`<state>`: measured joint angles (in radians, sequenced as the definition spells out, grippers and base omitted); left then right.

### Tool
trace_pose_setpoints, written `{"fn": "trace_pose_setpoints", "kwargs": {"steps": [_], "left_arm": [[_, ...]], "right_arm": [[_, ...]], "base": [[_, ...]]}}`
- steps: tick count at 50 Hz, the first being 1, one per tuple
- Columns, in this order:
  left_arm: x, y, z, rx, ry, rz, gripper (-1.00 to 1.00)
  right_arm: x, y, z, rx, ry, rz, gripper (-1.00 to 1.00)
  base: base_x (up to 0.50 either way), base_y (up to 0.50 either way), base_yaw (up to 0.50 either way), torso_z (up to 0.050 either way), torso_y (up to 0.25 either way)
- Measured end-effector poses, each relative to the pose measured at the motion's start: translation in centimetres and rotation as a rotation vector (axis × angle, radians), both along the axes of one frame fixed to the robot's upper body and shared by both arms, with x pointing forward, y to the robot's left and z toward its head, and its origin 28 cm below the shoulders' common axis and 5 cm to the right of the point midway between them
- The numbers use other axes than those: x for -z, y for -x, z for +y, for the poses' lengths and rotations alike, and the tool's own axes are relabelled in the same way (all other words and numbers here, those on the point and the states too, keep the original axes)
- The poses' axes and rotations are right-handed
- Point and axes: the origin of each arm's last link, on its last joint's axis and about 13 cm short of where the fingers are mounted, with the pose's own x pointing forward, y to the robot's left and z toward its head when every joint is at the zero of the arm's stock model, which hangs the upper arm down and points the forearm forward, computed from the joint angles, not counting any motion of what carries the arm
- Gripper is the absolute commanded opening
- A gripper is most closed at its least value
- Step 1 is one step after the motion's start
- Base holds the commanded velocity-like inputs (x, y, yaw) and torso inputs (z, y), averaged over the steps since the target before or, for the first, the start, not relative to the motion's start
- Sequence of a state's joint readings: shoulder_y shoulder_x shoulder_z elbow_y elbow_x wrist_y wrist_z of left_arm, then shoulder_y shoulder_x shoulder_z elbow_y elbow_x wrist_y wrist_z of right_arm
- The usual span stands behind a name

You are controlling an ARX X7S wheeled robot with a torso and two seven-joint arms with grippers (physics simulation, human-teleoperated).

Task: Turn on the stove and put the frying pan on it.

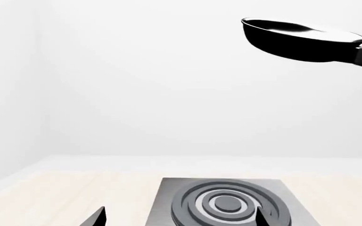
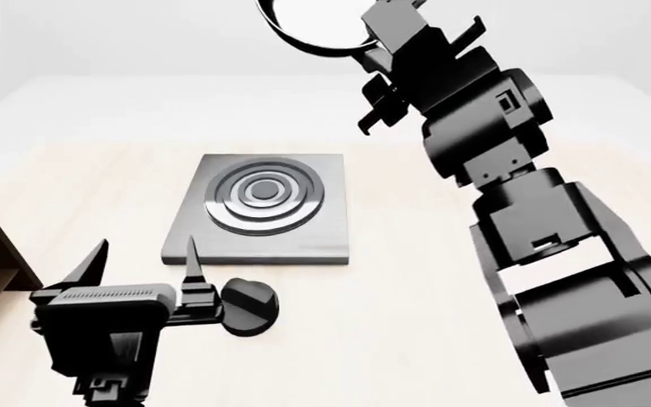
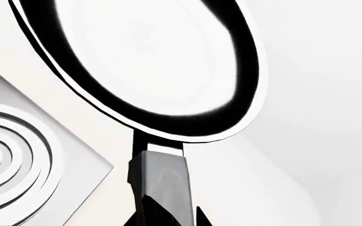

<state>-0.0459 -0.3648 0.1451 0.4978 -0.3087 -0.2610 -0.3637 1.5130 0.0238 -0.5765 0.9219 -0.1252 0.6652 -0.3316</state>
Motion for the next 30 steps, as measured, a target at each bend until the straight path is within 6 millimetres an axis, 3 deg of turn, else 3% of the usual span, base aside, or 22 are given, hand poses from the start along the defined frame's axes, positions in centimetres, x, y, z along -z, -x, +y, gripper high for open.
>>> {"fn": "trace_pose_setpoints", "kwargs": {"steps": [7,30], "left_arm": [[-0.1,0.1,0.0,0.001,0.001,-0.007,1.0],[-0.2,0.3,0.1,0.006,0.013,-0.023,1.0]], "right_arm": [[0.1,0.1,1.1,-0.011,-0.017,-0.01,-1.0],[1.8,0.9,4.5,-0.049,-0.083,-0.015,-1.0]], "base": [[0.0,0.0,0.0,0.0,-0.04],[0.0,0.0,0.0,0.0,-0.249]]}}
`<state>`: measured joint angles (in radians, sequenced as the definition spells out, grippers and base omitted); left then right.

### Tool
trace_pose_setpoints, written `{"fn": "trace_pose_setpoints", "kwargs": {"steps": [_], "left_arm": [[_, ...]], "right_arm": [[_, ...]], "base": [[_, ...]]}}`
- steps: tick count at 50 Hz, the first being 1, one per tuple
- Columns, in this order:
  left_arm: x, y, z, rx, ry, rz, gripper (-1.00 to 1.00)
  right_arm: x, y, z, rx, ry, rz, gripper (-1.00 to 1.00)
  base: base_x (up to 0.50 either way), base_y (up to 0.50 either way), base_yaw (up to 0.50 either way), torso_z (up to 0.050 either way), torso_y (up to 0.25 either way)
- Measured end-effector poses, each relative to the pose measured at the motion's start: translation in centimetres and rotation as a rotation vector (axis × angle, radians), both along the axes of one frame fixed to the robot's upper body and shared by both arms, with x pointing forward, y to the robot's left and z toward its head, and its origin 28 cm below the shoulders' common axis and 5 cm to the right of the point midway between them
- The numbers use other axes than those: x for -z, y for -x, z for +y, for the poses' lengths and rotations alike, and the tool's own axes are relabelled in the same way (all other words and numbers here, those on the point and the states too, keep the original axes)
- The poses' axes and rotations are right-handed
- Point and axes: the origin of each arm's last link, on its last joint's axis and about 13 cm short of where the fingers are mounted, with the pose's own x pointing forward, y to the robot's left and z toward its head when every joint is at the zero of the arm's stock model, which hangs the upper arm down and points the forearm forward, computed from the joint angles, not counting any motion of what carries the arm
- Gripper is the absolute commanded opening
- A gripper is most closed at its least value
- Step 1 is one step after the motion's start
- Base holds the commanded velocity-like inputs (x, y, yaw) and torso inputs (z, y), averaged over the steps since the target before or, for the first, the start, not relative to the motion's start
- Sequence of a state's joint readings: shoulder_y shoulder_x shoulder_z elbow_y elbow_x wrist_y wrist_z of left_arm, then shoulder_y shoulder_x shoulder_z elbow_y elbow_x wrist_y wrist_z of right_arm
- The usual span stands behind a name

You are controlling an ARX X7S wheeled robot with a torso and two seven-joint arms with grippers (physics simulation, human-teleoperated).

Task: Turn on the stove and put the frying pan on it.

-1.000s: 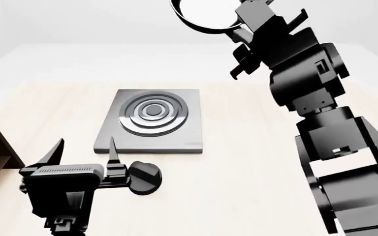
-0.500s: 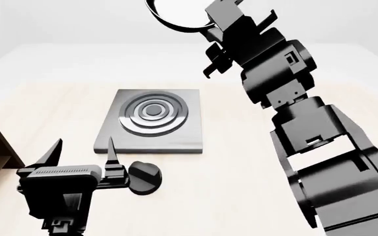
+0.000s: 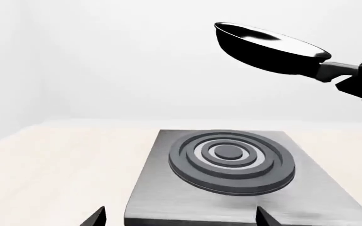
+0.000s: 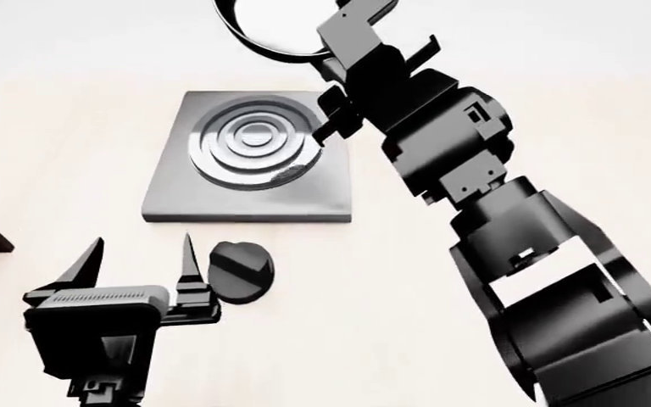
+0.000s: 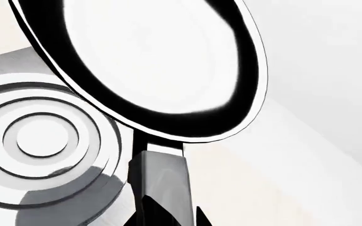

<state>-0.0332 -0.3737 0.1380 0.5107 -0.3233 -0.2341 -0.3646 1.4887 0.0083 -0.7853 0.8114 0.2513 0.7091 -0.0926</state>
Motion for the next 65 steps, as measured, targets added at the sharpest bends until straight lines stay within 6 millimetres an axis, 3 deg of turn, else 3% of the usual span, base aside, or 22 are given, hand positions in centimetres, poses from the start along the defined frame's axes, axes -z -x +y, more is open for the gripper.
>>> {"fn": "trace_pose_setpoints", "kwargs": {"steps": [32,65], "left_arm": [[0.0,0.0,0.2,0.002,0.023,0.002,1.0],[0.2,0.1,0.2,0.001,0.027,0.004,1.0]], "right_arm": [[3.0,1.4,2.5,-0.055,0.021,-0.005,-1.0],[6.9,2.7,2.9,-0.102,0.083,0.022,-1.0]], "base": [[0.0,0.0,0.0,0.0,-0.033],[0.0,0.0,0.0,0.0,0.002]]}}
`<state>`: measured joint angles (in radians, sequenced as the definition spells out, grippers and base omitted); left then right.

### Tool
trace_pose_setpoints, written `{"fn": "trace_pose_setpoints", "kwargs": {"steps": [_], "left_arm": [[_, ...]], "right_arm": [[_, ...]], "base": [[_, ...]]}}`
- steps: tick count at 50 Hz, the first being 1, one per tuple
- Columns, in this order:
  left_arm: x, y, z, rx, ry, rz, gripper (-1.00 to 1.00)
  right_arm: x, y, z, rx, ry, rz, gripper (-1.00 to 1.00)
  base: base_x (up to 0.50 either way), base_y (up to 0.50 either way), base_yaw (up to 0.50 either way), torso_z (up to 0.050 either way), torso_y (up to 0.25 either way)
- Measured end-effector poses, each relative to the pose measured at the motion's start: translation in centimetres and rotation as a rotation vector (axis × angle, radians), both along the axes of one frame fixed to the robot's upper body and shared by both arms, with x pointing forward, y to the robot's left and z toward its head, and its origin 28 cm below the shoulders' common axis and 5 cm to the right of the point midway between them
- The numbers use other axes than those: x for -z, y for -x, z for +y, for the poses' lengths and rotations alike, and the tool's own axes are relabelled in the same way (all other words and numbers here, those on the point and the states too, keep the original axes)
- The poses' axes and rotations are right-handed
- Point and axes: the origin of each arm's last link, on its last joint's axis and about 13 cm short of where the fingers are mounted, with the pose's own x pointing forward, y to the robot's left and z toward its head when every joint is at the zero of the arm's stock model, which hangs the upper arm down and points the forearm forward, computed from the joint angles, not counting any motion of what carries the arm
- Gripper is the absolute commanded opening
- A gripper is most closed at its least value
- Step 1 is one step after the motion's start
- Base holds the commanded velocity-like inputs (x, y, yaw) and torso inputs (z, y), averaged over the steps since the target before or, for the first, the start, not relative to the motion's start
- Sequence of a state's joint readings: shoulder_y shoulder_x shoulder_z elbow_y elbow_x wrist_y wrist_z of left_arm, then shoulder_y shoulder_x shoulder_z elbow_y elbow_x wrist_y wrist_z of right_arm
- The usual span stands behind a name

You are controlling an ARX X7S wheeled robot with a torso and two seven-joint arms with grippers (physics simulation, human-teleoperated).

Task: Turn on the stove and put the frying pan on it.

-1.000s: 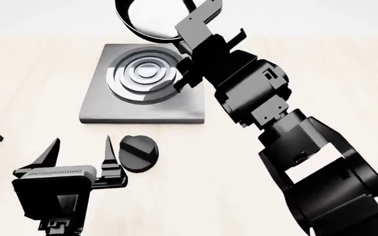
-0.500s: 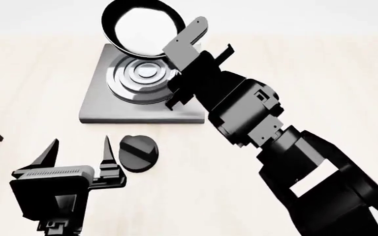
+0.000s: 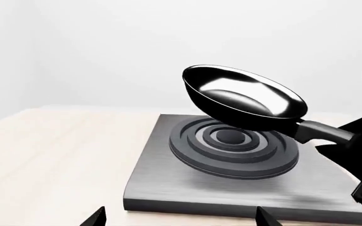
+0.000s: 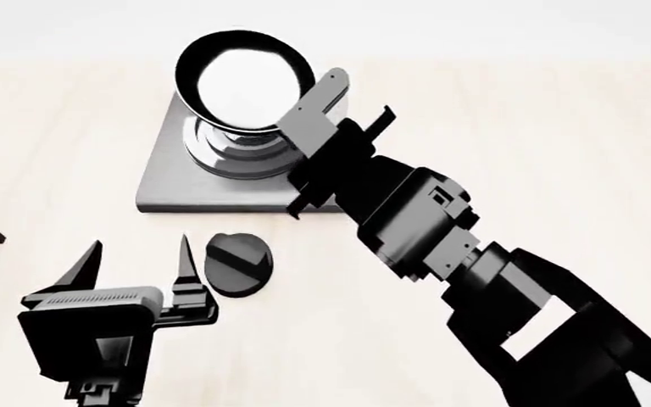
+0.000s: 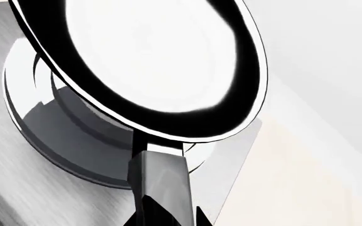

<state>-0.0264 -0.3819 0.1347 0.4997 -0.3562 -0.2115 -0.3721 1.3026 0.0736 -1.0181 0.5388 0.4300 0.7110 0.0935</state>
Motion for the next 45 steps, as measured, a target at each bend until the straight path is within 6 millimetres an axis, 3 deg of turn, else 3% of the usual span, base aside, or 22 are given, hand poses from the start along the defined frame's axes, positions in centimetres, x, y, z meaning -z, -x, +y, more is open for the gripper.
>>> {"fn": "trace_pose_setpoints", "kwargs": {"steps": [45], "left_arm": [[0.0,0.0,0.1,-0.003,0.004,0.004,1.0]], "right_arm": [[2.9,-0.7,-0.1,0.017,0.064,0.02,-1.0]], "base": [[0.0,0.0,0.0,0.001,0.001]]}}
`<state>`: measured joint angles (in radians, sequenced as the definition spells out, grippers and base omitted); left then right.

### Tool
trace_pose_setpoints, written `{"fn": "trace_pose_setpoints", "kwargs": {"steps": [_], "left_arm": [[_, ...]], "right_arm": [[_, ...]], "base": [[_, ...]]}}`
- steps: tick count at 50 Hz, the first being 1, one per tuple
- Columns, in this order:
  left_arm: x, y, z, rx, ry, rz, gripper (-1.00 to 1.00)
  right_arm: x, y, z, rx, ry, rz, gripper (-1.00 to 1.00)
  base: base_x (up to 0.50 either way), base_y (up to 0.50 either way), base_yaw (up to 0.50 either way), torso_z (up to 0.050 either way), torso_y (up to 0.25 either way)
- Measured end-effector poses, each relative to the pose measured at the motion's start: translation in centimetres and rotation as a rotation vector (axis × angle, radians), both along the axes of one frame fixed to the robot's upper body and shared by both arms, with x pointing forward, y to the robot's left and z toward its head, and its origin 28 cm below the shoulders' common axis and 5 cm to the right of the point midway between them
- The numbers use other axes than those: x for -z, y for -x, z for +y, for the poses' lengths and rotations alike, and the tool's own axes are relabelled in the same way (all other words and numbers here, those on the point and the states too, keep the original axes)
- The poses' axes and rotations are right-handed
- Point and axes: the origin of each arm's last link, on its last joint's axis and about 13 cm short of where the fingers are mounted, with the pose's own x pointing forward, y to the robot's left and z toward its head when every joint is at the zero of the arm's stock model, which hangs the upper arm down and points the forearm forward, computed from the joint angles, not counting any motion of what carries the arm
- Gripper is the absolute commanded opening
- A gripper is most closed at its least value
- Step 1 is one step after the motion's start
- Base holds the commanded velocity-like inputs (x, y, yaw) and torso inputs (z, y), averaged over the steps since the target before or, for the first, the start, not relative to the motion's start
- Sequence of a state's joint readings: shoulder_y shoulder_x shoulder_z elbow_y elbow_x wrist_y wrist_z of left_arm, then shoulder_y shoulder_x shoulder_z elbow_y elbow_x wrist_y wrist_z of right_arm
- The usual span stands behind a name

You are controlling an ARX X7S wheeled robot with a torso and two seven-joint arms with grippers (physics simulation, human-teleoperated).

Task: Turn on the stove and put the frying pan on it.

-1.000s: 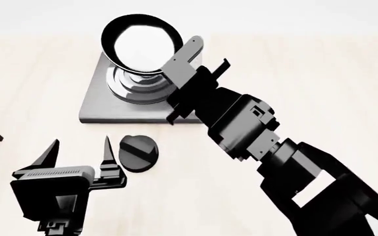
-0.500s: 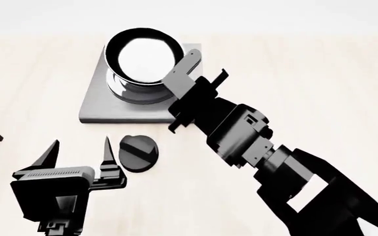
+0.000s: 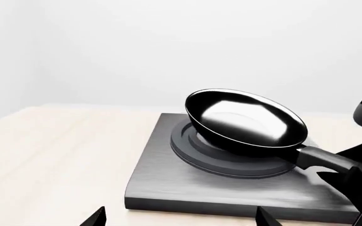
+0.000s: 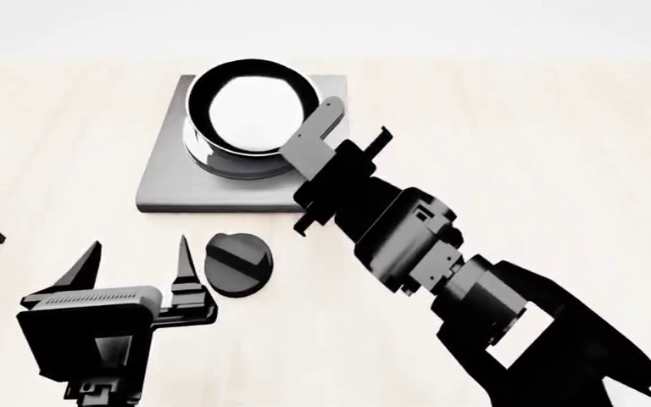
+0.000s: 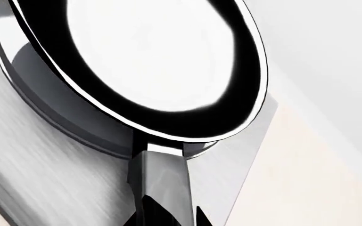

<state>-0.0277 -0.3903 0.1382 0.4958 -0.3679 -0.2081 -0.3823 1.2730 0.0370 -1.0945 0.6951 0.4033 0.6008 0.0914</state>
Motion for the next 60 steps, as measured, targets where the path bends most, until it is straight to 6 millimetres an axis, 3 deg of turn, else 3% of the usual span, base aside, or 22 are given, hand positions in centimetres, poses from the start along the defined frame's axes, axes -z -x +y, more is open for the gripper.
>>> {"fn": "trace_pose_setpoints", "kwargs": {"steps": [17,18,33,60], "left_arm": [[0.1,0.0,0.1,-0.003,0.001,-0.001,1.0],[0.1,0.0,0.1,-0.003,0.001,-0.001,1.0],[0.1,0.0,0.2,-0.005,0.003,-0.001,1.0],[0.0,0.0,0.3,-0.009,0.005,-0.001,1.0]], "right_arm": [[0.1,-0.3,0.2,-0.005,0.036,-0.024,-1.0],[0.1,-0.3,0.2,-0.004,0.038,-0.024,1.0],[-0.4,-0.4,0.4,-0.013,0.047,-0.02,1.0],[-3.0,0.7,0.5,-0.089,-0.192,0.168,1.0]], "base": [[0.0,0.0,0.0,0.0,0.001],[0.0,0.0,0.0,0.0,0.0],[0.0,0.0,0.0,0.0,0.0],[0.0,0.0,0.0,0.0,0.0]]}}
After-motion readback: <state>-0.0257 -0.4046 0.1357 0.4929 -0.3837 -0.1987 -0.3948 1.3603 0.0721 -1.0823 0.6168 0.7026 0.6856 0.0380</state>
